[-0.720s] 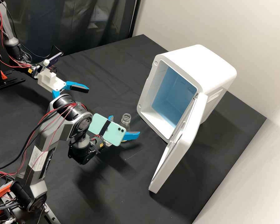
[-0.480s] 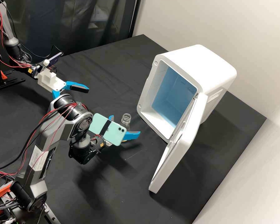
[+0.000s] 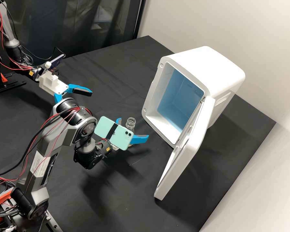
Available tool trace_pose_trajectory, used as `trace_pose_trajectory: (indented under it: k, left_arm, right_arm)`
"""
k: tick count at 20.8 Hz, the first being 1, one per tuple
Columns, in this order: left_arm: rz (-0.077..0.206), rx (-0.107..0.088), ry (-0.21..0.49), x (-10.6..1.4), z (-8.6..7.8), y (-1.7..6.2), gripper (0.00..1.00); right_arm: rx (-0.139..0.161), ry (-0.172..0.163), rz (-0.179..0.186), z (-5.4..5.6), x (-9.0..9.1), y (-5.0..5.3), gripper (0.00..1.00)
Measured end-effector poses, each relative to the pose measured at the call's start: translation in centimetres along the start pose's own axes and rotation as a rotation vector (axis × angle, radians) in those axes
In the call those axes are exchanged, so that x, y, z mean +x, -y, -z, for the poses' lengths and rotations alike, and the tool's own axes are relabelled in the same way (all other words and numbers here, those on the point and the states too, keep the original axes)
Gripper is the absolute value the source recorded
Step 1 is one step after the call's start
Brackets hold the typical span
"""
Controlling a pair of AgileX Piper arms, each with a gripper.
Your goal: Place the flask in the incubator
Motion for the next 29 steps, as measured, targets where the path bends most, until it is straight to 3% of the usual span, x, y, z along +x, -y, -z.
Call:
trace_pose_trajectory:
  k: [15,24,25,29]
  left_arm:
    - [0.0,0.0,0.0,0.0,0.0,0.0,1.0]
    - [0.0,0.0,0.0,0.0,0.0,0.0,1.0]
    - [0.0,0.0,0.0,0.0,0.0,0.0,1.0]
    - [0.0,0.0,0.0,0.0,0.0,0.0,1.0]
  right_arm:
    - [0.007,0.012,-0.016,-0.31,0.1,-0.37,1.0]
    - [0.008,0.026,0.001,-0.64,0.32,0.04,1.0]
    - [0.008,0.026,0.001,-0.64,0.32,0.04,0.0]
    - [0.011,0.024,0.004,-0.74,0.33,0.06,0.0]
